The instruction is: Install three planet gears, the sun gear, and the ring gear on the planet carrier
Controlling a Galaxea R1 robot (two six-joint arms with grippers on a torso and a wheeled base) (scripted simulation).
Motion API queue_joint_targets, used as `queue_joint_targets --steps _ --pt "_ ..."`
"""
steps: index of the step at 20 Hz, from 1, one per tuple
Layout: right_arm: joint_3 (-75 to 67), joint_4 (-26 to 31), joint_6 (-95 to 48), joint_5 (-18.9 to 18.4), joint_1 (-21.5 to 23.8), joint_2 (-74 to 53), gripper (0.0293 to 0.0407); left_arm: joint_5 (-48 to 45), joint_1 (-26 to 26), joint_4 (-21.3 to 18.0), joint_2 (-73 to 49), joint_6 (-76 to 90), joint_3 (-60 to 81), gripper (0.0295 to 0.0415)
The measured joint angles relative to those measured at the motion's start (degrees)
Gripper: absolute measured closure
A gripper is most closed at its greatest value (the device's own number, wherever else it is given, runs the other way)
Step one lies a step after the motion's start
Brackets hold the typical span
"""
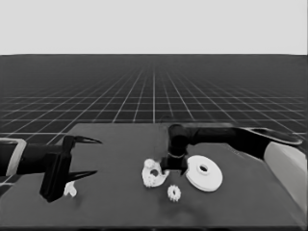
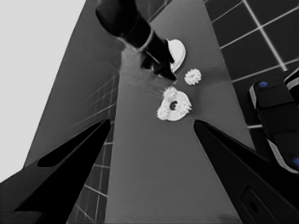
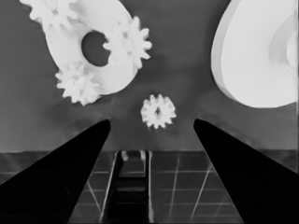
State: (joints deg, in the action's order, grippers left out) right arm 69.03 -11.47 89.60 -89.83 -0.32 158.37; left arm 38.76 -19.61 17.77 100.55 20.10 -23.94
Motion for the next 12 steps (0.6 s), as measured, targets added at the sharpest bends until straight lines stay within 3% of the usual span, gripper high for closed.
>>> queue_joint_targets --steps 8,10,12 --pt "-8.87 -0.32 5.40 -1.15 -0.35 -3.20 0.0315 0.00 0.00 0.00 0.00 0.00 0.00 0.0326" --pt "-5.26 -9.95 2.22 -1.04 -9.85 -2.74 0.0315 0.00 0.00 0.00 0.00 0.00 0.00 0.0326" --pt "-3.00 -12.97 0.51 -0.30 -13.02 -2.38 0.0315 0.00 0.00 0.00 0.00 0.00 0.00 0.0326"
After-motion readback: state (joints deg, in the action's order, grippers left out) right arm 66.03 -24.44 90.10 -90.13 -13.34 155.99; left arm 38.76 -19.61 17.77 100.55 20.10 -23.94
